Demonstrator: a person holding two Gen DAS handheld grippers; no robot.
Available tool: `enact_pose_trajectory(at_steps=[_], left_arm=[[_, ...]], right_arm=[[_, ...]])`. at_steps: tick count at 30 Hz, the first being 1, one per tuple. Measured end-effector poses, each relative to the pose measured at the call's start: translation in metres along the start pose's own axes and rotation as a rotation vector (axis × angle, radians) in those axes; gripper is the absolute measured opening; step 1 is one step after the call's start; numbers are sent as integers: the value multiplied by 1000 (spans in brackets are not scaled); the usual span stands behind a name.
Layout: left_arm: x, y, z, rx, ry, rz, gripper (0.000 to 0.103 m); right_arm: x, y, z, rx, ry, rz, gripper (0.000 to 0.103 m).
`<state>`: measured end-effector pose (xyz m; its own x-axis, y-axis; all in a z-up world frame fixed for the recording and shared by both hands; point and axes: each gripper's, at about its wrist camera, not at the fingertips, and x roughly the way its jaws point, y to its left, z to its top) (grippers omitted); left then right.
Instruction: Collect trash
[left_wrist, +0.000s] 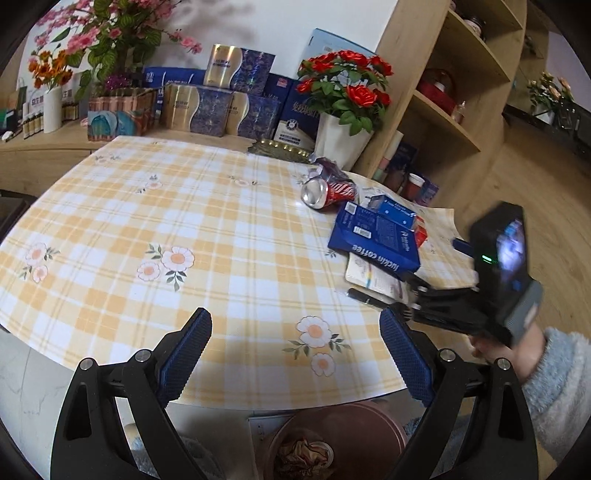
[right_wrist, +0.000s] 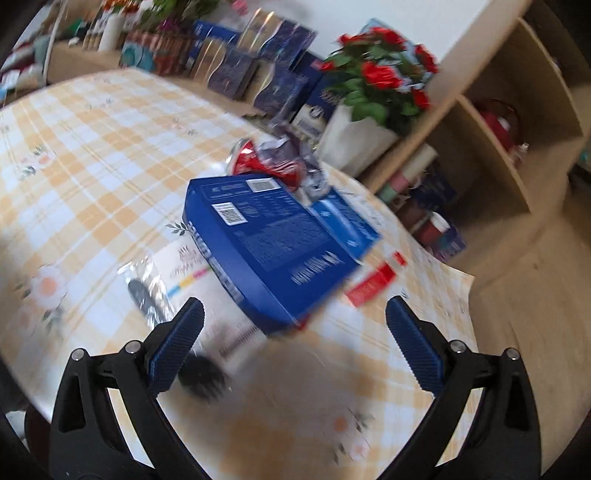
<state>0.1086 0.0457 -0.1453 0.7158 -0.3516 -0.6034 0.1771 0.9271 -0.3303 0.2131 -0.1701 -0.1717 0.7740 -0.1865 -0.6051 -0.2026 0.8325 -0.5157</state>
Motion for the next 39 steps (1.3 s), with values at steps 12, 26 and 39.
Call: enact_pose_trajectory(at_steps=[12, 26, 39], left_arm=[[20, 37, -28, -143, 27, -46, 90], [16, 29, -34, -100, -6, -81, 90], [20, 12, -38, -23, 18, -89, 90]], right_arm=[[52, 18, 28, -72, 68, -43, 95], [4, 9, 50, -248, -70, -31, 22], [-69, -141, 1, 416, -92, 214, 19]])
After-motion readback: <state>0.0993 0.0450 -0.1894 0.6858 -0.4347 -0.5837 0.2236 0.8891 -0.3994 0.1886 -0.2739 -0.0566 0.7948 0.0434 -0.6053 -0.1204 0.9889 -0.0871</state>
